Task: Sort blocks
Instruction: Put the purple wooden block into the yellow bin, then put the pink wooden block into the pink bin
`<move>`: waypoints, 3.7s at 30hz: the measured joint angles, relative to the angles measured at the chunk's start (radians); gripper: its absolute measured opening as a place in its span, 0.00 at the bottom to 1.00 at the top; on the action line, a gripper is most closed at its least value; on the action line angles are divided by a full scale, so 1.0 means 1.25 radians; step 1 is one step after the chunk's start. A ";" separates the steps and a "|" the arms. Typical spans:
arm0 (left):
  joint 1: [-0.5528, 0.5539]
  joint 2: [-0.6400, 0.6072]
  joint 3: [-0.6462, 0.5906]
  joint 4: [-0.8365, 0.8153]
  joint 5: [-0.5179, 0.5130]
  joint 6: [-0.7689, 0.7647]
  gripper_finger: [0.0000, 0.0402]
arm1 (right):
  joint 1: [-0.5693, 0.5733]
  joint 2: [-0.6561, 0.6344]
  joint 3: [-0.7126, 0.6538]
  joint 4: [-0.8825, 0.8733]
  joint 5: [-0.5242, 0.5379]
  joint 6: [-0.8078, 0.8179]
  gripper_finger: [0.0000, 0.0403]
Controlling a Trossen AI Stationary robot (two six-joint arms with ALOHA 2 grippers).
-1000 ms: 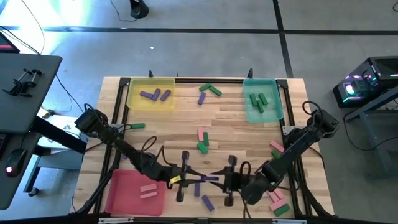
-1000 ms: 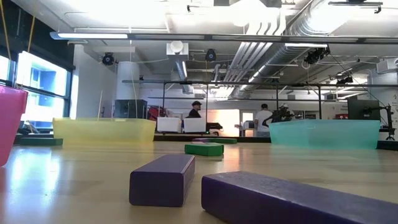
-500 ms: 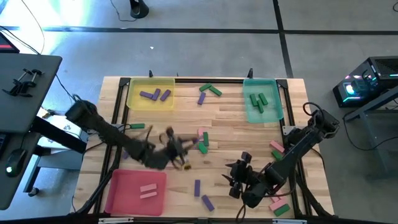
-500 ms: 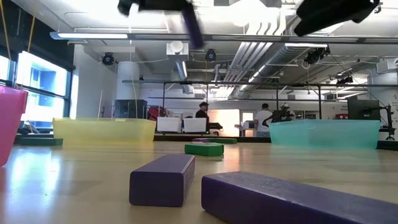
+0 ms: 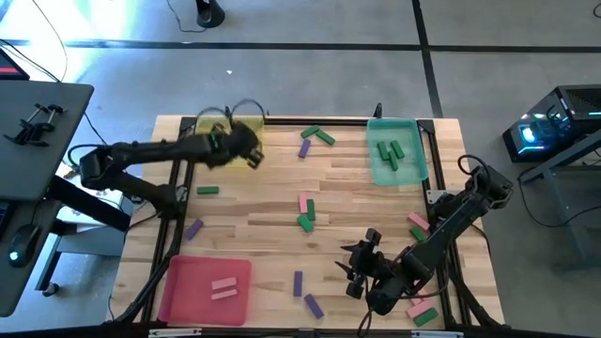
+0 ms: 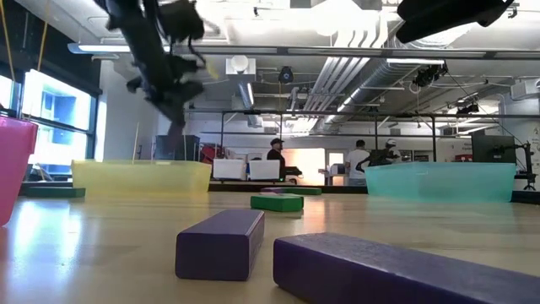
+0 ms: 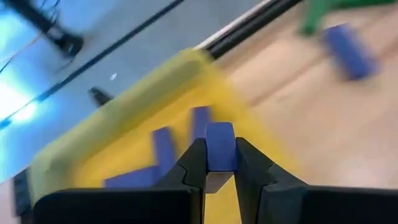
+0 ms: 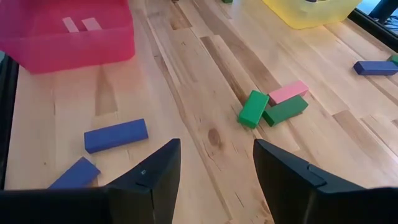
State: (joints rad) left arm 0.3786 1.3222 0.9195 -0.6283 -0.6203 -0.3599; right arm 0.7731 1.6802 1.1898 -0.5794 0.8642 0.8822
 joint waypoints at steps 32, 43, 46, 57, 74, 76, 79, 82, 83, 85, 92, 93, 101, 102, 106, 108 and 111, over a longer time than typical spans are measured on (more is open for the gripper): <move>0.273 0.169 -0.001 -0.069 0.214 0.172 0.43 | 0.000 0.000 0.000 0.000 0.000 0.006 0.47; 0.180 -0.045 0.000 -0.048 0.324 0.079 0.52 | 0.000 0.000 0.000 -0.010 0.000 0.006 0.47; 0.083 -0.101 0.000 0.007 0.323 0.067 0.52 | 0.000 0.000 0.000 -0.013 0.000 0.007 0.47; -0.361 -0.107 -0.015 0.404 0.280 0.120 0.52 | 0.077 0.001 -0.044 -0.096 -0.221 0.238 0.47; -0.656 0.222 -0.022 0.921 0.218 0.214 0.52 | 0.266 0.002 -0.126 -0.098 -0.698 0.790 0.47; -0.668 0.258 -0.022 0.987 0.217 0.214 0.52 | 0.273 0.002 -0.126 -0.119 -0.698 0.823 0.47; -0.682 0.306 -0.022 1.068 0.217 0.215 0.52 | 0.278 0.002 -0.134 -0.141 -0.698 0.858 0.47; -0.694 0.343 -0.021 1.117 0.221 0.238 0.52 | 0.278 0.002 -0.160 -0.105 -0.698 0.861 0.47; -0.698 0.352 -0.016 1.117 0.222 0.248 0.52 | 0.277 0.002 -0.170 -0.083 -0.699 0.860 0.47; -0.703 0.369 -0.005 1.113 0.223 0.255 0.52 | 0.275 -0.003 -0.190 -0.049 -0.699 0.860 0.47; -0.707 0.388 0.022 1.104 0.224 0.256 0.52 | 0.238 -0.003 -0.205 -0.013 -0.630 0.784 0.47; -0.707 0.388 0.023 1.104 0.224 0.256 0.52 | 0.228 -0.003 -0.205 -0.010 -0.616 0.767 0.47; -0.706 0.388 0.024 1.105 0.221 0.254 0.52 | 0.171 -0.002 -0.201 -0.004 -0.510 0.619 0.47; -0.706 0.388 0.024 1.102 0.221 0.253 0.52 | 0.170 -0.001 -0.196 -0.021 -0.484 0.608 0.47; -0.706 0.388 0.024 1.102 0.217 0.250 0.52 | 0.170 -0.001 -0.160 -0.063 -0.391 0.585 0.47; -0.706 0.388 0.024 1.101 0.216 0.250 0.52 | 0.178 -0.001 -0.158 -0.092 -0.341 0.585 0.47; -0.706 0.388 0.024 1.101 0.215 0.250 0.52 | 0.199 0.002 -0.168 -0.087 -0.246 0.585 0.47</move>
State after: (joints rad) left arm -0.5037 1.8069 0.9501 0.7482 -0.3515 -0.0479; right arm 1.0213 1.6824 0.9792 -0.6886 0.5565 1.6132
